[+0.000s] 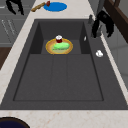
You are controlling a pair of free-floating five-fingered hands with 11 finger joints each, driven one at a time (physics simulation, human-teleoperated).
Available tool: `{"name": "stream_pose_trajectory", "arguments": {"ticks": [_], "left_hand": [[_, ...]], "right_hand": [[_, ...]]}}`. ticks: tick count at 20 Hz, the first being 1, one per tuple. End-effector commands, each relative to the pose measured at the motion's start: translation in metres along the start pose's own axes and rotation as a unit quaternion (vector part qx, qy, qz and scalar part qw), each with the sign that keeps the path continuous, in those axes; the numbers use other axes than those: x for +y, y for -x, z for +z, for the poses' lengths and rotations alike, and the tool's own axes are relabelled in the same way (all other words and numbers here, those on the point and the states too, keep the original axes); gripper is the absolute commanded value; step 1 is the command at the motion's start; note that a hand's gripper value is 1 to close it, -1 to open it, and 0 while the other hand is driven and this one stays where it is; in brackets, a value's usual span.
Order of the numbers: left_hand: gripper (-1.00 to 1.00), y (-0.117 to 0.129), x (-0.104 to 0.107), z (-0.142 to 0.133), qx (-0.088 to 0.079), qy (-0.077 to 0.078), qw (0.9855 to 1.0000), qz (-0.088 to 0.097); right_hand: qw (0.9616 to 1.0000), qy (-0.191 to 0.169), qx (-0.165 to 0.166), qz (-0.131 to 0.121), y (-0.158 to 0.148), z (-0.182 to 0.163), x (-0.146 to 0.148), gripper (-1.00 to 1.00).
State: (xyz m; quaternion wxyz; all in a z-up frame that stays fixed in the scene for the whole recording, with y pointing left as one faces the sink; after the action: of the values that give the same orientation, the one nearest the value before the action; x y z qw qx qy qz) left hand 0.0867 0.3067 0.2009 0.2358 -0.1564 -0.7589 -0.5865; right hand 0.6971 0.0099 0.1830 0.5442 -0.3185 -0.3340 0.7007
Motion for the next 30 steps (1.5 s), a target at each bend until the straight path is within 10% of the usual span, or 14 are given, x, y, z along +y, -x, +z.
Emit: {"name": "stream_pose_trajectory", "arguments": {"ticks": [1,20,30], "left_hand": [[0.00,0.000,0.000,0.000,0.000,0.000,1.0000,0.000],[0.00,0.000,0.000,0.000,0.000,0.000,1.0000,0.000],[0.00,0.000,0.000,0.000,0.000,0.000,1.0000,0.000]], "right_hand": [[0.9999,0.010,0.000,-0.001,0.016,0.013,-0.012,-1.00],[0.9973,-0.062,-0.016,-0.036,0.033,0.086,-0.042,-1.00],[0.9985,-0.031,-0.022,-0.040,0.055,0.121,-0.015,-1.00]]}}
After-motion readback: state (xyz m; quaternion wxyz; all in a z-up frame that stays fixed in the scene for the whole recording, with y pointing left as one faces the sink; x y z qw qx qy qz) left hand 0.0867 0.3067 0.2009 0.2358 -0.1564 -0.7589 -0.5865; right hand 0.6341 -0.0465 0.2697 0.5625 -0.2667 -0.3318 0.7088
